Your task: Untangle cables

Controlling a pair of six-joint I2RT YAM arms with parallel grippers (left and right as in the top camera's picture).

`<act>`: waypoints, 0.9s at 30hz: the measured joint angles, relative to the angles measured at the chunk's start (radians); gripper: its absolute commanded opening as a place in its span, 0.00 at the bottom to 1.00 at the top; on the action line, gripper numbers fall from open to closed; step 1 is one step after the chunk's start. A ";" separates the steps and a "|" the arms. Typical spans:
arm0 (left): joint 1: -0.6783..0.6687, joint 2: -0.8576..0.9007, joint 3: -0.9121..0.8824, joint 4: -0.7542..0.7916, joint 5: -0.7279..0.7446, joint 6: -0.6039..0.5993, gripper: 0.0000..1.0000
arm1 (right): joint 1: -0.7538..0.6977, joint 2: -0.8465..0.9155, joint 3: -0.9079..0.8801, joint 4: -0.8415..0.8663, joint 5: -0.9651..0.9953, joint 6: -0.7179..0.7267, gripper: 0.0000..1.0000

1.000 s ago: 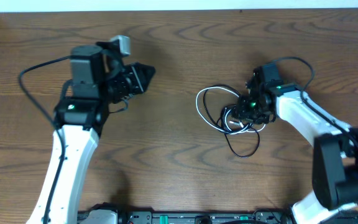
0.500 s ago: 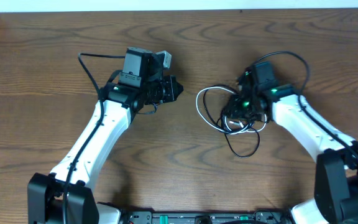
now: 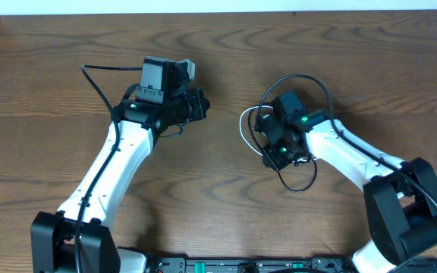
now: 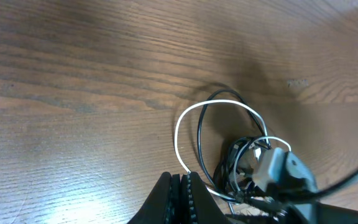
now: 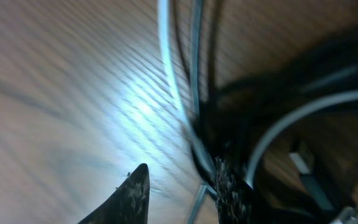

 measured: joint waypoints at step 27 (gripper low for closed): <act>0.000 0.000 0.000 -0.012 0.000 0.000 0.08 | 0.054 -0.025 -0.106 0.100 0.242 0.085 0.01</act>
